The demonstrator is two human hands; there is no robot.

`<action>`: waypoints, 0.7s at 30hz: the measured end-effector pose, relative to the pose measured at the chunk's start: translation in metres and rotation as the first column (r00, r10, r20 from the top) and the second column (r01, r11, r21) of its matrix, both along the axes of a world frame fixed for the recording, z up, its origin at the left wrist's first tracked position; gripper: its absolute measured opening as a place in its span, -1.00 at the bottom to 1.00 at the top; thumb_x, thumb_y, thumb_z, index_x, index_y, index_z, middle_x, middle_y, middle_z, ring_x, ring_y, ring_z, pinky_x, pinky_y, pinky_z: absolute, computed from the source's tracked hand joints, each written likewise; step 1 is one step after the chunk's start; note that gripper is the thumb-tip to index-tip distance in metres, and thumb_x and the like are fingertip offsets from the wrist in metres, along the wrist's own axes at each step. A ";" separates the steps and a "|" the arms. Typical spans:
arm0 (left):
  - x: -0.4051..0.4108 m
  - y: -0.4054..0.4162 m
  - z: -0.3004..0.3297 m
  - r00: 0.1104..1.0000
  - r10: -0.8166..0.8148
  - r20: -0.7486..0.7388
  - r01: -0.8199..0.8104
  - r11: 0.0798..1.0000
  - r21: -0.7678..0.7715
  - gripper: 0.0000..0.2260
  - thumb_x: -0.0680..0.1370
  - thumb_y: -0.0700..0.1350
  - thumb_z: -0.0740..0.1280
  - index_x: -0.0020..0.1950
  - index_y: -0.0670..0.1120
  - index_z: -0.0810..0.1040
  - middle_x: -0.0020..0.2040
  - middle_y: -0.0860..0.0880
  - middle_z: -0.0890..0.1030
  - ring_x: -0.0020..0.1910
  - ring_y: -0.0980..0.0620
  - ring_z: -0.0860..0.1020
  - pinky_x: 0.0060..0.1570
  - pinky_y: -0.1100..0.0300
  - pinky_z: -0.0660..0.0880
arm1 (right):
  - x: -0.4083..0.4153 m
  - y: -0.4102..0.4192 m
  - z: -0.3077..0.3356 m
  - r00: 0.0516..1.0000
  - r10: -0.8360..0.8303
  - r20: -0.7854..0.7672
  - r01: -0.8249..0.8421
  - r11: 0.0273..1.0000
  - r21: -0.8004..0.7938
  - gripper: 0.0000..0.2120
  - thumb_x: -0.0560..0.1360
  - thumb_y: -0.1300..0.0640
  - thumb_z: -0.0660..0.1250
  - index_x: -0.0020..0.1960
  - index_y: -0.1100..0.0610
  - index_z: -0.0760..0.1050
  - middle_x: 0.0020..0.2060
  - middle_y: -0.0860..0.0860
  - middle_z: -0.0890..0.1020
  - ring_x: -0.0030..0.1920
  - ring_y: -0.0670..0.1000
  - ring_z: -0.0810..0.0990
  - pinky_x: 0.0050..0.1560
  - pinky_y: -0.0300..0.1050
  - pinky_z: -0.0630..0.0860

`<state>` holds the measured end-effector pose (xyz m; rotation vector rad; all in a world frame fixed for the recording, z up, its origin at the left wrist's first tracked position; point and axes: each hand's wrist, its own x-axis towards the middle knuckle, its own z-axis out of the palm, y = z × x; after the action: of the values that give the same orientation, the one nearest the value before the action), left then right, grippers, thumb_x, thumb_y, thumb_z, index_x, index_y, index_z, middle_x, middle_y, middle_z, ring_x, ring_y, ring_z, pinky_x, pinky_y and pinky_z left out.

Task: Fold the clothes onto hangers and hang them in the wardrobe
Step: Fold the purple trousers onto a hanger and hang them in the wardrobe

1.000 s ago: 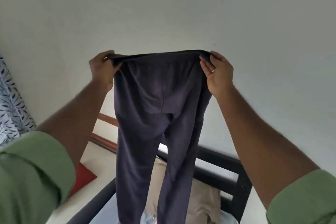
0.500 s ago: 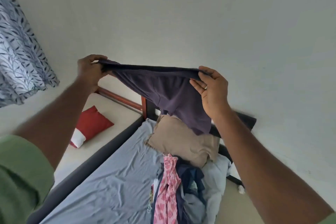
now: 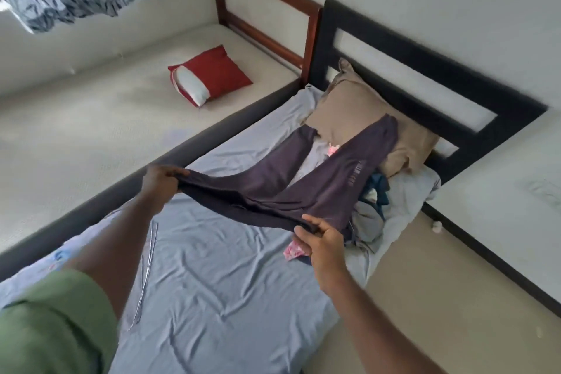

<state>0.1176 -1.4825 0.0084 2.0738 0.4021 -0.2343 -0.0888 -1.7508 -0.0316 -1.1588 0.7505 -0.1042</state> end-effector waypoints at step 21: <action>-0.167 0.146 -0.264 0.978 0.179 -0.106 -0.154 0.965 0.211 -0.78 0.51 -0.35 0.40 0.11 -0.17 0.69 -0.04 -0.15 0.65 -0.33 -0.08 0.51 -0.41 0.22 0.48 | -0.136 0.116 -0.261 0.634 0.557 -0.537 -0.624 -0.043 -0.781 -0.84 0.41 -0.10 0.50 -0.04 -0.12 0.71 -0.16 -0.15 0.73 -0.08 -0.02 0.66 -0.12 -0.01 0.30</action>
<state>-0.0492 -1.3361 -0.2555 2.2154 0.6990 -0.2302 -0.2250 -1.6347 -0.2928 -2.6570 0.0141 0.3004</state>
